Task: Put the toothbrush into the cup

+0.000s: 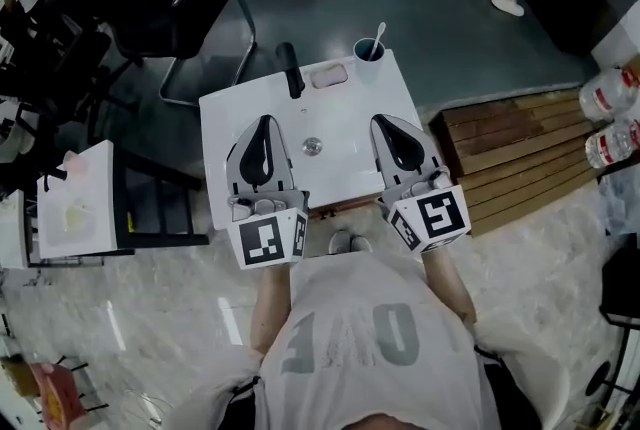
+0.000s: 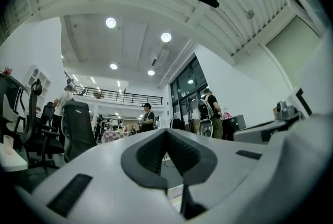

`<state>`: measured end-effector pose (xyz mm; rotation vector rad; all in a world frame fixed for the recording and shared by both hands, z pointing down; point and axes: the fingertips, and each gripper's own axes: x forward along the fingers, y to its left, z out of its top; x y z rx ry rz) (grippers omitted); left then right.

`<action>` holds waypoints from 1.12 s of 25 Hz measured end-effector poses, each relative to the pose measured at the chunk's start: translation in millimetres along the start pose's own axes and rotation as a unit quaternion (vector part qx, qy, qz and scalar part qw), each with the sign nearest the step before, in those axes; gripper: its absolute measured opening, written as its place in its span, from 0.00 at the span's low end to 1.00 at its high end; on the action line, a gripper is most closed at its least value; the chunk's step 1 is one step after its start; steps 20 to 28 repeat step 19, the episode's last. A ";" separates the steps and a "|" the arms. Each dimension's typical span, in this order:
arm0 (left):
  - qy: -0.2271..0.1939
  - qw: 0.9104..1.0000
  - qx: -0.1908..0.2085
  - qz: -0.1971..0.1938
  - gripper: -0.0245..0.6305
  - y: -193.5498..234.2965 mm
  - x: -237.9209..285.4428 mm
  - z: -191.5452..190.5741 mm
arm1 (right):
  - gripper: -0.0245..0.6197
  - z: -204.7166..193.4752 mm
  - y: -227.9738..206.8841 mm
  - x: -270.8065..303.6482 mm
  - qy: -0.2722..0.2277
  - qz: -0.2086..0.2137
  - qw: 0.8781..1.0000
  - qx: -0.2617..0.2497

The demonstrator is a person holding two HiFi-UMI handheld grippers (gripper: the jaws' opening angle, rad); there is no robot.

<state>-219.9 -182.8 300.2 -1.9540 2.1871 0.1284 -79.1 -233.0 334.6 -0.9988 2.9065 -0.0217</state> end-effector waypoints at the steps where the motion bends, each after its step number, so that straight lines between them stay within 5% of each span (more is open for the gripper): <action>1: 0.001 1.000 -0.002 -0.001 0.08 -0.8 0.1 -1.1 | 0.09 -1.0 -0.8 0.2 0.000 -0.001 1.000 0.003; 28: 0.030 0.999 -0.014 -0.006 0.08 5.0 -6.5 -19.6 | 0.09 -21.8 6.2 -5.2 0.027 -0.007 0.999 0.017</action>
